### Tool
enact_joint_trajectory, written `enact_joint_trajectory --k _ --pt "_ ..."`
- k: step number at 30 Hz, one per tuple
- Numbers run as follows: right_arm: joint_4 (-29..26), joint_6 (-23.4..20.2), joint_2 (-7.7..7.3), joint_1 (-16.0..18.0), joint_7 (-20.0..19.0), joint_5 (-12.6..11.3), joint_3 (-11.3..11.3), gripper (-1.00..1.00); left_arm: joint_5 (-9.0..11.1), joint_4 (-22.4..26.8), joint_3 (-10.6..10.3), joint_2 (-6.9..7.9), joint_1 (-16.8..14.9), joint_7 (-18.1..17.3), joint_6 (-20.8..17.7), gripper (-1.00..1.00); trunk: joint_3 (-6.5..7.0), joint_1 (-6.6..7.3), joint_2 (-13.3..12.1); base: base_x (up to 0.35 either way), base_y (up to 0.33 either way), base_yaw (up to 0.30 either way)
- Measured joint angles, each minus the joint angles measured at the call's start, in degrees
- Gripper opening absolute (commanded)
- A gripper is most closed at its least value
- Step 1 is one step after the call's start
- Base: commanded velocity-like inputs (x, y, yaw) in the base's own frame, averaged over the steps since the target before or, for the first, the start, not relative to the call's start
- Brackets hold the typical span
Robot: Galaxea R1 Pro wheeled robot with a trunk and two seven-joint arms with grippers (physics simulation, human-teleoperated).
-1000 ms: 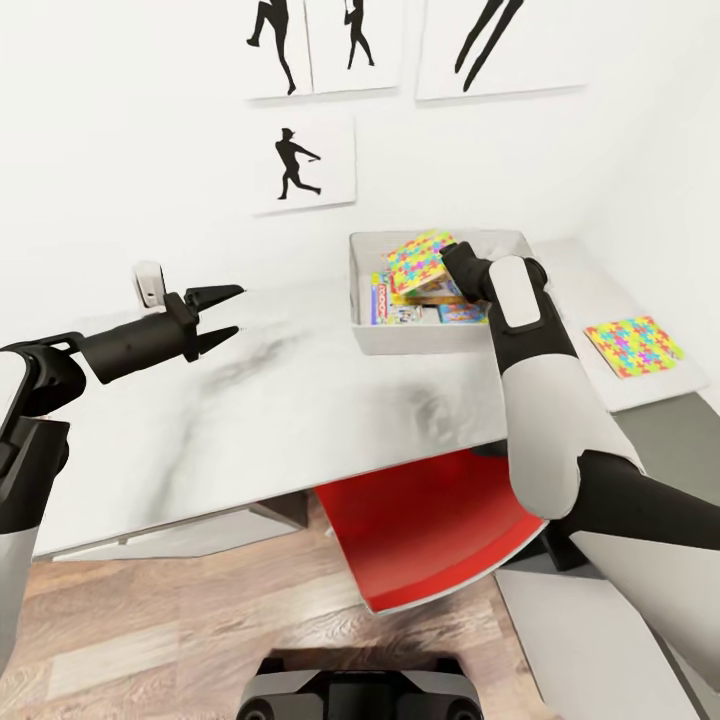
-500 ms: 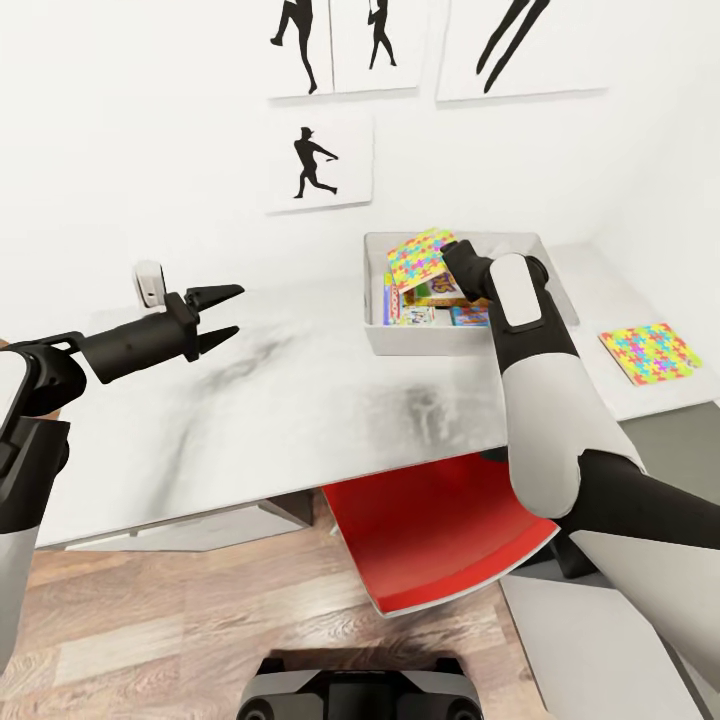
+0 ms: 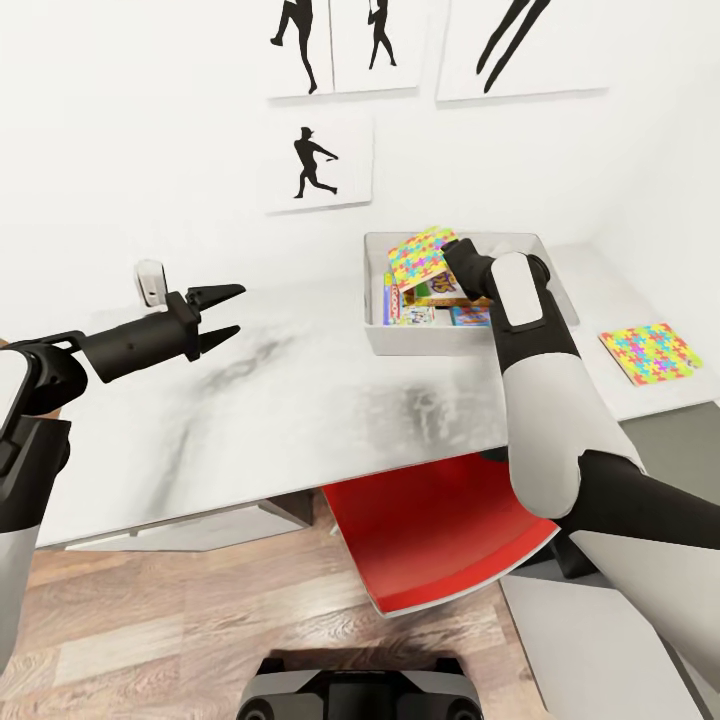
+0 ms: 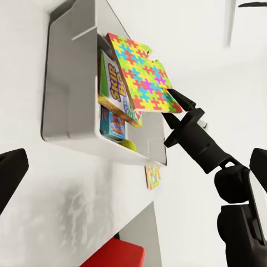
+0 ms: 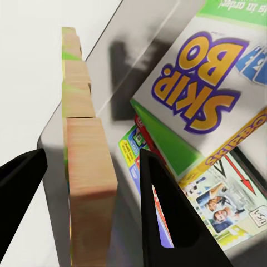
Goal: Put all the toys in the child's room - the three board games (two on the bed and one on the table), the two jigsaw puzzles on the table, and the tennis ball on the table - inside the toy box on the table in the child's room.
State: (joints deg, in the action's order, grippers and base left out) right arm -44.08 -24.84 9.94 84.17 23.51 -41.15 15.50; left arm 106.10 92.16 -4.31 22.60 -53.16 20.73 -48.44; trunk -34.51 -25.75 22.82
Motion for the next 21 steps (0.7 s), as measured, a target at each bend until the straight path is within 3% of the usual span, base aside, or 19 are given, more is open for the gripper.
enact_joint_trajectory --k 8,21 --pt "0.0 -0.2 0.0 0.1 -0.1 -0.1 0.0 -1.0 0.0 0.0 0.0 -0.05 -0.1 0.0 0.0 1.0 -0.32 0.0 0.0 0.0 0.0 0.0" --pt "0.0 -4.0 0.0 0.1 -0.5 0.0 0.0 -1.0 0.1 -0.1 0.0 -0.06 -0.4 0.1 0.0 1.0 -1.42 -0.01 0.0 0.0 0.0 0.0"
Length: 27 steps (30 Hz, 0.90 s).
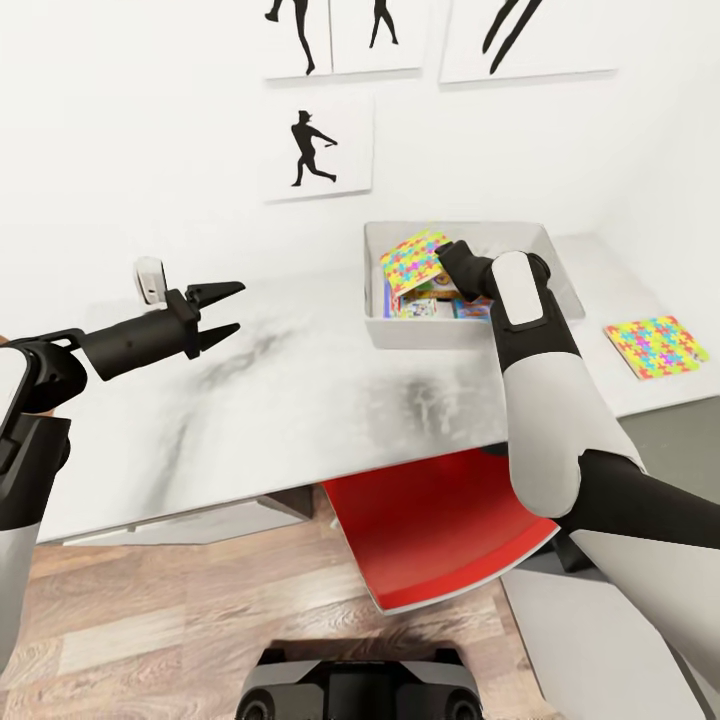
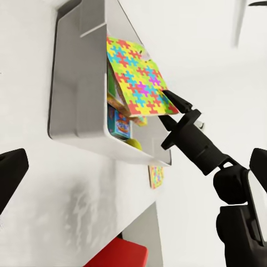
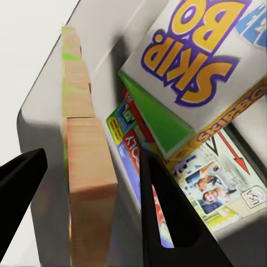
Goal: Put all the toys in the child's room - the three board games (two on the bed and one on the table), the two jigsaw puzzles on the table, and the tennis ball on the table - inside the toy box on the table in the child's room.
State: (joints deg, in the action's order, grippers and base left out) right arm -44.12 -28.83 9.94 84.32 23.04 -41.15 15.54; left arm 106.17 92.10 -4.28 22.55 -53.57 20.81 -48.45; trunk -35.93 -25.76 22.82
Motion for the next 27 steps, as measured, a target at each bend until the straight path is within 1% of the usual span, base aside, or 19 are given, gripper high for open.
enact_joint_trajectory --k 15,27 --pt "0.0 -0.6 0.0 0.0 0.1 0.0 0.1 -1.0 0.0 0.0 -0.1 -0.13 -0.3 0.0 0.0 1.0 -1.33 0.0 0.0 0.0 0.0 0.0" --pt "0.0 -0.6 0.0 0.0 0.4 0.1 0.2 -1.0 0.0 0.0 -0.1 -0.5 -0.4 0.1 0.0 1.0 -1.58 0.0 0.0 0.0 0.0 0.0"
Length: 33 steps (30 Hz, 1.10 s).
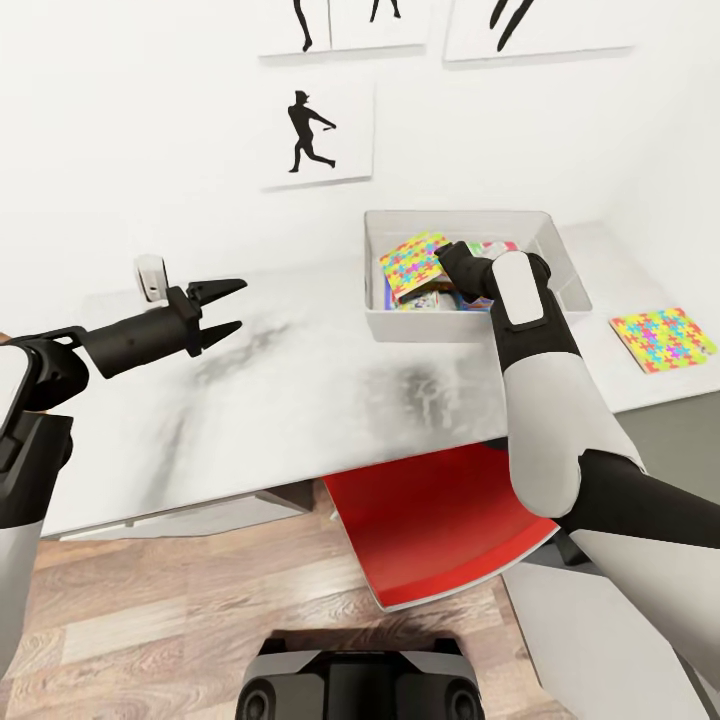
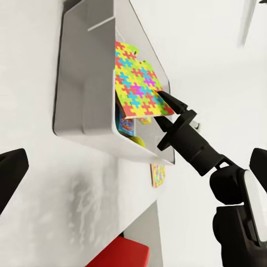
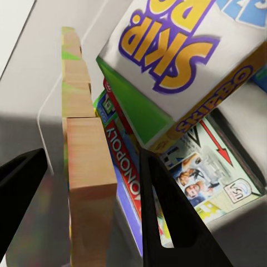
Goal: Put all the toys in the child's room - the three board games (two on the bed and one on the table), the two jigsaw puzzles on the table, and the tennis ball on the table - inside the toy box on the table in the child's room.
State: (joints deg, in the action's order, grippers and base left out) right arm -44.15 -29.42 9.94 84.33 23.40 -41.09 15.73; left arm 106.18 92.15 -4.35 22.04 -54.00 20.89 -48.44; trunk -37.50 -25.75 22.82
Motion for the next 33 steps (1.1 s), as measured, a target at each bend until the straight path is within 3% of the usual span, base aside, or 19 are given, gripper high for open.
enact_joint_trajectory --k 11,12,33 --pt "0.0 0.1 0.0 0.1 0.0 0.0 0.0 -1.0 0.0 0.0 0.0 -0.45 -0.1 0.8 0.0 1.0 -0.02 0.0 0.0 0.0 0.0 0.0" --pt "0.0 0.1 0.0 0.1 0.0 0.0 0.0 1.0 0.0 0.0 0.0 -0.47 -0.1 0.8 0.0 1.0 -0.02 0.0 0.0 0.0 0.0 0.0" --pt "-2.7 -0.3 0.0 1.4 0.2 0.1 0.0 1.0 0.0 0.0 0.0 -0.57 -0.3 1.0 0.0 1.0 -0.03 0.0 0.0 0.0 0.0 0.0"
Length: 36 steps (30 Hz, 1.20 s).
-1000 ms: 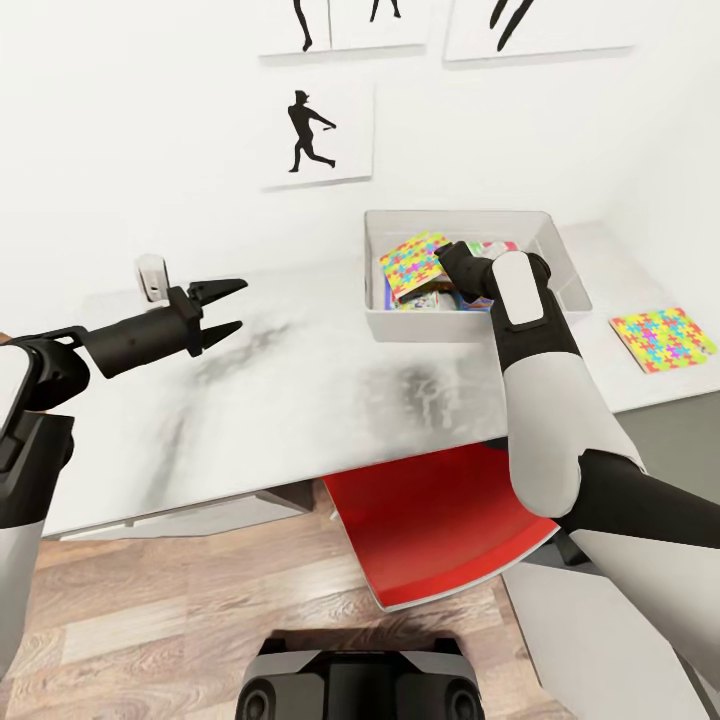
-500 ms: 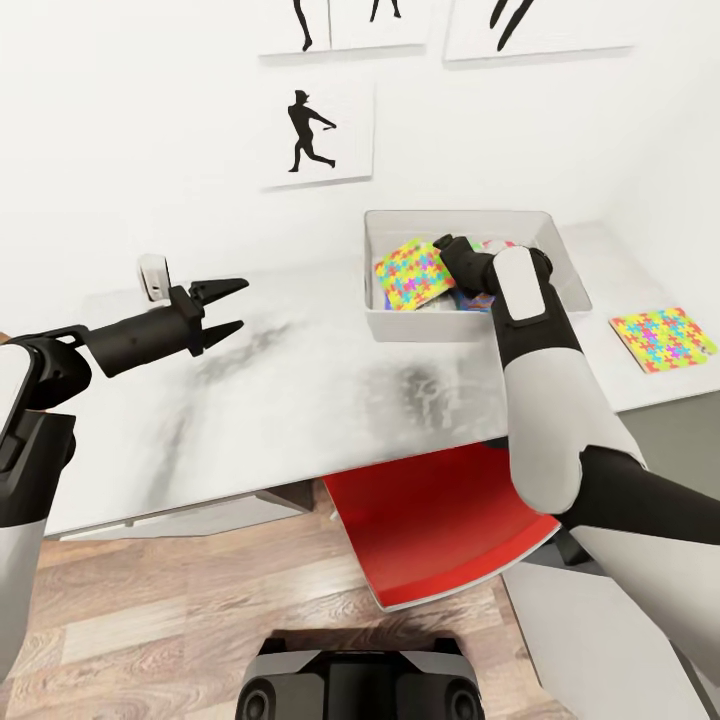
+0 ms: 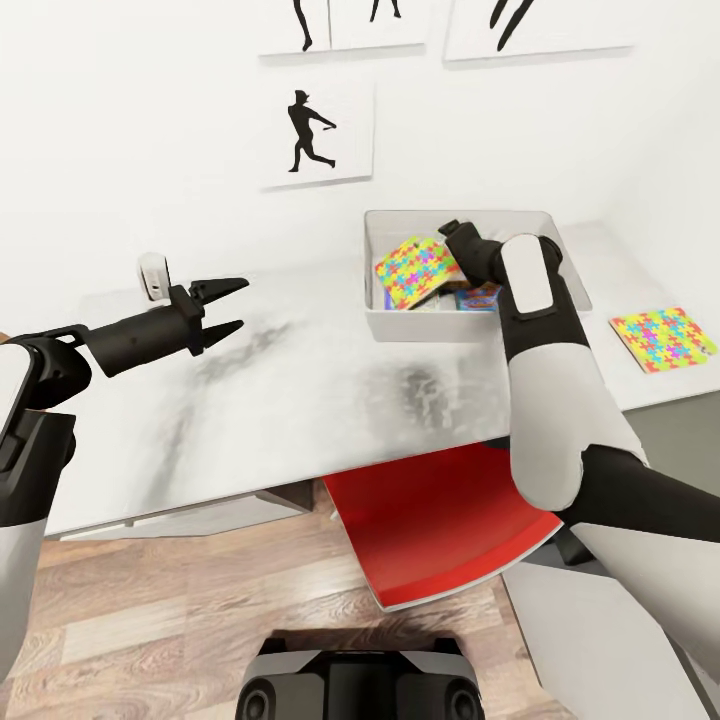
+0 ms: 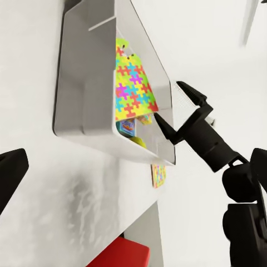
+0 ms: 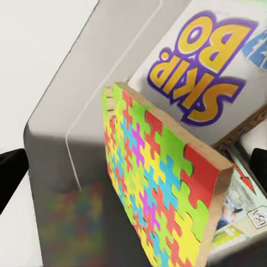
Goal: Put all the toys in the child's room - the three board games (two on the bed and one on the table), the two jigsaw puzzles on the table, and the tennis ball on the table - inside the toy box on the table in the child's room.
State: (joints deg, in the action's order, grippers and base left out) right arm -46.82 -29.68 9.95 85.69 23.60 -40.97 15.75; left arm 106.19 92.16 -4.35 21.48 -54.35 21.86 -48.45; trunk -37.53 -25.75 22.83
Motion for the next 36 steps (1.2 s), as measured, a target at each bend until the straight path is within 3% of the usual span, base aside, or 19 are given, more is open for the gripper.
enact_joint_trajectory --k 13,22,28,32,36 --pt "-9.3 -3.5 -0.08 -0.2 3.5 -0.1 0.1 1.0 0.0 0.0 -0.1 -0.61 0.0 0.0 0.0 1.0 0.0 0.0 0.0 0.0 0.0 0.0" --pt "-22.2 -9.3 -0.21 -1.0 4.8 0.0 0.6 1.0 0.0 0.0 -0.9 -0.78 -0.1 0.1 0.0 1.0 0.0 0.0 0.0 0.0 0.0 0.0" --pt "-26.2 -11.8 -0.66 -1.2 6.1 0.1 0.7 1.0 0.0 0.0 -1.1 -0.88 -0.4 0.2 0.0 1.0 0.0 0.0 0.0 0.0 0.0 0.0" --pt "-29.0 -13.0 -2.11 -1.8 7.1 0.1 0.7 1.0 0.0 0.0 -1.1 -1.32 -0.6 0.6 0.0 1.0 0.0 0.0 0.0 0.0 0.0 0.0" --pt "-36.2 -16.2 -5.1 -5.0 7.3 -0.4 0.7 1.0 0.0 0.0 -1.1 -2.18 -1.4 2.0 0.0 1.0 -0.03 0.0 0.0 0.0 0.0 0.0"
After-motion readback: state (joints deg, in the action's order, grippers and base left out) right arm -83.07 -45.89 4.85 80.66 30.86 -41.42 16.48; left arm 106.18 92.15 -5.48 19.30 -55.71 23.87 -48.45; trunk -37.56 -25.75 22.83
